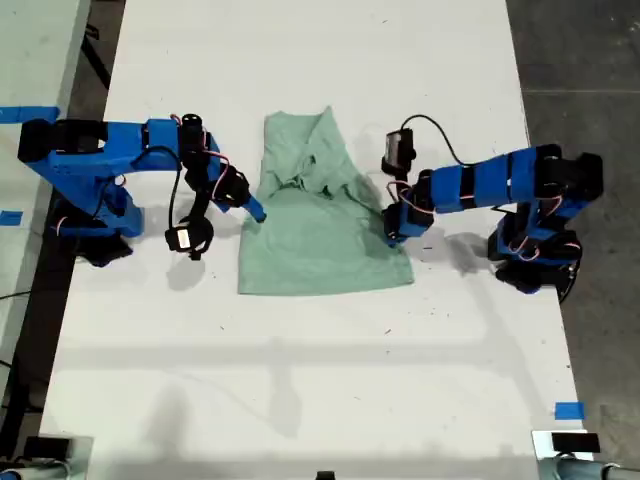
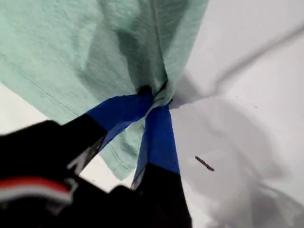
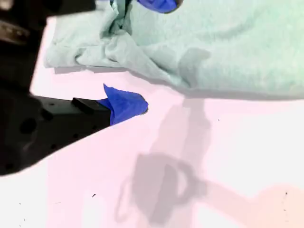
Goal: Fold tshirt
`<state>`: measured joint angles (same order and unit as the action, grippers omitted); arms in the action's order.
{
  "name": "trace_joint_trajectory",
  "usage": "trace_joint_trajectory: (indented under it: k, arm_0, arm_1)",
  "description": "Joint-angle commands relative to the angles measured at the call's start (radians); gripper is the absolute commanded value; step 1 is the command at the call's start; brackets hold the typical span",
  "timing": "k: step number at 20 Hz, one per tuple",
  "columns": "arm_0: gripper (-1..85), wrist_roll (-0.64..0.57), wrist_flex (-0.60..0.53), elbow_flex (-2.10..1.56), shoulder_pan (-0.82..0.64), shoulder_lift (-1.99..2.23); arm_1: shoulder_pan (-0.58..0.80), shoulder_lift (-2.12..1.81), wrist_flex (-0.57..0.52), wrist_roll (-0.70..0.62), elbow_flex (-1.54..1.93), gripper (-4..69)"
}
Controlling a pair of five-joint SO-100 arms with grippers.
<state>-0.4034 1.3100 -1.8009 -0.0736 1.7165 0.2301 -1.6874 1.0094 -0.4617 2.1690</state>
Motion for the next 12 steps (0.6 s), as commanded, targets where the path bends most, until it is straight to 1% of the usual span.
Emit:
trace_joint_trajectory:
  k: [1, 3, 6, 8, 10, 12]
  arm_0:
    - [25.6, 0.005, -0.008, 0.026, 0.009, 0.018]
    - [25.5, 0.005, -0.006, 0.028, 0.011, 0.018]
    - [25.5, 0.005, -0.003, 0.028, 0.012, 0.018]
    - [25.5, 0.003, 0.005, 0.028, 0.012, 0.020]
    - [25.5, 0.003, 0.006, 0.029, 0.012, 0.023]
    - [25.4, 0.003, 0.006, 0.031, 0.011, 0.023]
  arm_1:
    - [-0.017, -0.094, 0.147, -0.005, -0.074, -2.0]
    - [-0.029, -0.127, 0.293, -0.011, -0.190, -2.0]
    - [-0.077, -0.018, 0.397, -0.011, -0.468, -2.0]
    - [-0.106, 0.098, 0.425, 0.008, -0.664, -2.1]
    - [-0.135, 0.295, 0.465, 0.046, -0.893, -2.1]
    - [-0.158, 0.477, 0.468, 0.075, -1.085, -2.1]
